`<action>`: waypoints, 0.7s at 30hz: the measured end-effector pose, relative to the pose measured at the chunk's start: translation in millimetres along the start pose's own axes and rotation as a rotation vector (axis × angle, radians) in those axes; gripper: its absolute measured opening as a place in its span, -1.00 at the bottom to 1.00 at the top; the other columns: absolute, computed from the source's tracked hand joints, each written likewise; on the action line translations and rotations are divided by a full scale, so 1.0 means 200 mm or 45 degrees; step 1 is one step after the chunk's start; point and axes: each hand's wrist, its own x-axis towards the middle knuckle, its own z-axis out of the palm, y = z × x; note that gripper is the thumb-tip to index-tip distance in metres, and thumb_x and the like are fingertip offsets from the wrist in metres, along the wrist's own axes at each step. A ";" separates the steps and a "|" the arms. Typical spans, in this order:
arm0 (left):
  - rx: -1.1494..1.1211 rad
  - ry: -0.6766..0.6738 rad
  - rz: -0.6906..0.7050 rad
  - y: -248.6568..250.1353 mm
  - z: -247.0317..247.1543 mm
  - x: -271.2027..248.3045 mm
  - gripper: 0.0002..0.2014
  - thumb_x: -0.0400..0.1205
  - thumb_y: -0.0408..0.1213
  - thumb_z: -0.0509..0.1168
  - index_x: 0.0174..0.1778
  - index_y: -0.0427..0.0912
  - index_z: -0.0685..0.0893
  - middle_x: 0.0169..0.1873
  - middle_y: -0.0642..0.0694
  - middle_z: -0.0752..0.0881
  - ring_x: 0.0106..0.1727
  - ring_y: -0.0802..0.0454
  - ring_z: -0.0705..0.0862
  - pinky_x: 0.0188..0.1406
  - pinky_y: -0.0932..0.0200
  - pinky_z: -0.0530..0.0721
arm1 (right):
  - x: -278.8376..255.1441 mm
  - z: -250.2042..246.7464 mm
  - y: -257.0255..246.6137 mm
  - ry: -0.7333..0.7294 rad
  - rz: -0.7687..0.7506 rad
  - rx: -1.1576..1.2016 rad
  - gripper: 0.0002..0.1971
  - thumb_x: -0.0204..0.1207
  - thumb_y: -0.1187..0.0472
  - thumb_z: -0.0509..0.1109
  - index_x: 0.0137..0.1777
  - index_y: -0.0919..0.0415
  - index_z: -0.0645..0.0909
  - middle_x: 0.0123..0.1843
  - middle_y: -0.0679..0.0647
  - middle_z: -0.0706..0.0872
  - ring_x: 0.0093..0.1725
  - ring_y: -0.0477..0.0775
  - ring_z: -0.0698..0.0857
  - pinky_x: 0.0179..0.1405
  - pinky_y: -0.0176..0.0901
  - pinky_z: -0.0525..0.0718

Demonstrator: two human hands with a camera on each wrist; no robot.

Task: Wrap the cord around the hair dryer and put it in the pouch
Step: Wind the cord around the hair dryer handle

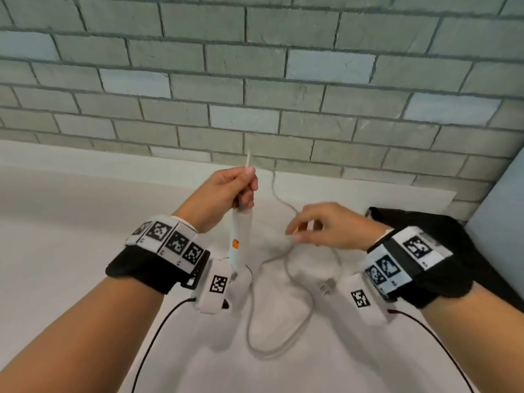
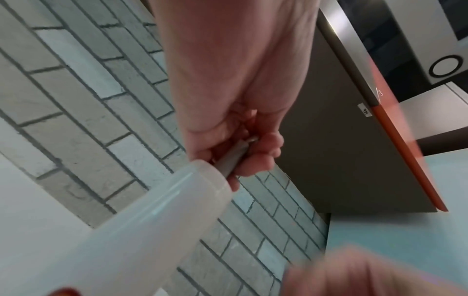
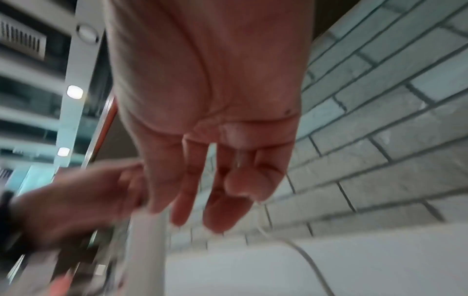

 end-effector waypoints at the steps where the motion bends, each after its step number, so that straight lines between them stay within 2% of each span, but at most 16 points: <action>1: -0.023 0.016 0.002 0.00 0.00 0.00 -0.66 0.71 -0.17 0.05 -0.36 -0.16 0.54 -0.68 0.08 0.49 -0.53 0.12 0.52 -0.18 0.07 0.43 | -0.02 0.12 0.02 -0.239 0.004 -0.068 -0.74 0.46 0.08 0.43 0.15 0.00 0.67 -0.06 -0.08 0.59 -0.31 -0.33 0.53 -0.33 -0.62 0.42; 3: -0.061 0.040 0.005 0.00 0.01 -0.01 -0.67 0.71 -0.18 0.05 -0.35 -0.16 0.52 -0.68 0.09 0.46 -0.54 0.12 0.50 -0.25 0.15 0.45 | -0.06 0.35 0.06 -0.657 0.045 -0.141 -0.58 0.43 0.06 0.45 0.31 -0.03 0.56 0.11 -0.03 0.52 -0.17 -0.34 0.49 -0.11 -0.55 0.37; 4: -0.077 0.044 0.005 0.01 0.01 -0.01 -0.67 0.71 -0.18 0.04 -0.35 -0.16 0.51 -0.69 0.09 0.45 -0.55 0.12 0.48 -0.29 0.20 0.46 | -0.08 0.44 0.07 -0.791 0.081 -0.182 -0.51 0.41 0.04 0.46 0.35 -0.04 0.50 0.19 0.01 0.50 -0.04 -0.21 0.53 0.05 -0.39 0.39; 6: -0.111 0.044 -0.007 0.02 0.02 -0.01 -0.67 0.72 -0.18 0.03 -0.35 -0.16 0.50 -0.68 0.10 0.40 -0.56 0.12 0.42 -0.36 0.29 0.49 | -0.09 0.54 0.12 -0.904 0.138 -0.222 -0.53 0.38 0.04 0.49 0.30 0.00 0.53 0.19 0.03 0.50 0.11 0.00 0.54 0.19 -0.17 0.44; 8: -0.148 0.041 -0.029 0.03 0.02 -0.02 -0.67 0.72 -0.18 0.02 -0.34 -0.16 0.48 -0.68 0.10 0.36 -0.57 0.13 0.37 -0.38 0.30 0.48 | -0.10 0.55 0.17 -0.924 0.213 -0.233 -0.62 0.37 0.06 0.50 0.19 0.08 0.64 0.05 0.00 0.62 0.06 0.02 0.62 0.13 -0.19 0.52; 10: -0.172 0.035 -0.048 0.04 0.01 -0.03 -0.67 0.72 -0.17 0.02 -0.34 -0.16 0.48 -0.68 0.11 0.34 -0.57 0.13 0.34 -0.35 0.26 0.45 | -0.10 0.52 0.24 -0.936 0.278 -0.257 -0.69 0.37 0.07 0.51 0.09 0.15 0.70 -0.21 -0.04 0.69 -0.17 -0.03 0.65 -0.08 -0.28 0.56; 12: -0.174 0.023 -0.061 0.04 0.01 -0.04 -0.67 0.72 -0.17 0.01 -0.33 -0.17 0.48 -0.68 0.12 0.33 -0.58 0.14 0.31 -0.33 0.21 0.41 | -0.09 0.46 0.29 -0.843 0.348 -0.182 -0.80 0.40 0.11 0.48 -0.06 0.19 0.75 -0.45 -0.06 0.61 -0.52 -0.14 0.57 -0.39 -0.34 0.54; 13: -0.173 0.012 -0.064 0.04 0.01 -0.04 -0.67 0.72 -0.17 0.01 -0.33 -0.17 0.48 -0.68 0.12 0.32 -0.58 0.14 0.30 -0.32 0.20 0.39 | -0.07 0.42 0.32 -0.693 0.394 -0.139 -0.84 0.44 0.16 0.44 -0.07 0.22 0.76 -0.47 -0.03 0.60 -0.63 -0.21 0.54 -0.49 -0.41 0.52; 14: -0.170 0.000 -0.064 0.04 0.01 -0.05 -0.67 0.72 -0.17 0.01 -0.33 -0.17 0.48 -0.68 0.12 0.32 -0.58 0.14 0.29 -0.31 0.18 0.37 | -0.04 0.38 0.36 -0.462 0.441 -0.141 -0.83 0.47 0.23 0.39 -0.03 0.25 0.76 -0.44 0.04 0.64 -0.62 -0.22 0.59 -0.51 -0.43 0.55; 15: -0.164 -0.015 -0.062 0.04 0.02 -0.05 -0.67 0.72 -0.17 0.01 -0.33 -0.17 0.48 -0.68 0.12 0.31 -0.58 0.14 0.28 -0.31 0.17 0.35 | -0.01 0.32 0.41 -0.176 0.490 -0.178 -0.80 0.50 0.28 0.34 0.05 0.30 0.73 -0.33 0.15 0.72 -0.47 -0.20 0.70 -0.38 -0.37 0.63; 16: -0.155 -0.031 -0.062 0.04 0.02 -0.06 -0.67 0.72 -0.17 0.01 -0.32 -0.17 0.48 -0.68 0.12 0.31 -0.57 0.13 0.27 -0.31 0.16 0.33 | 0.01 0.28 0.45 0.113 0.538 -0.213 -0.75 0.53 0.30 0.31 0.16 0.33 0.68 -0.12 0.28 0.76 -0.18 0.00 0.78 -0.12 -0.22 0.66; 17: -0.148 -0.049 -0.064 0.04 0.03 -0.06 -0.67 0.72 -0.17 0.00 -0.32 -0.17 0.49 -0.68 0.11 0.31 -0.57 0.13 0.27 -0.32 0.15 0.30 | 0.03 0.24 0.48 0.306 0.580 -0.228 -0.67 0.55 0.30 0.29 0.29 0.34 0.58 0.10 0.38 0.70 0.07 0.24 0.72 0.10 -0.08 0.59; 18: -0.144 -0.067 -0.068 0.04 0.04 -0.06 -0.67 0.72 -0.18 0.00 -0.32 -0.17 0.49 -0.67 0.11 0.31 -0.57 0.13 0.27 -0.32 0.14 0.28 | 0.05 0.20 0.49 0.364 0.633 -0.241 -0.56 0.56 0.31 0.27 0.45 0.33 0.41 0.28 0.43 0.56 0.19 0.36 0.63 0.20 -0.04 0.52; 19: -0.142 -0.086 -0.069 0.04 0.04 -0.07 -0.68 0.72 -0.19 0.00 -0.31 -0.18 0.49 -0.67 0.10 0.32 -0.57 0.13 0.28 -0.33 0.14 0.27 | 0.06 0.18 0.49 0.301 0.702 -0.259 -0.42 0.55 0.35 0.26 0.55 0.30 0.20 0.39 0.43 0.41 0.26 0.40 0.57 0.25 -0.03 0.48; 20: -0.141 -0.106 -0.070 0.04 0.05 -0.07 -0.69 0.71 -0.19 0.00 -0.29 -0.18 0.50 -0.68 0.09 0.33 -0.58 0.13 0.29 -0.33 0.13 0.27 | 0.08 0.16 0.48 0.196 0.752 -0.295 -0.32 0.53 0.38 0.26 0.60 0.27 0.05 0.44 0.40 0.30 0.30 0.40 0.53 0.27 -0.02 0.47; 21: -0.141 -0.123 -0.070 0.04 0.05 -0.07 -0.70 0.71 -0.20 0.00 -0.27 -0.18 0.51 -0.68 0.09 0.34 -0.59 0.13 0.30 -0.34 0.13 0.29 | 0.10 0.14 0.45 0.137 0.758 -0.342 -0.31 0.51 0.40 0.24 0.60 0.26 0.02 0.44 0.36 0.27 0.31 0.38 0.52 0.27 0.00 0.49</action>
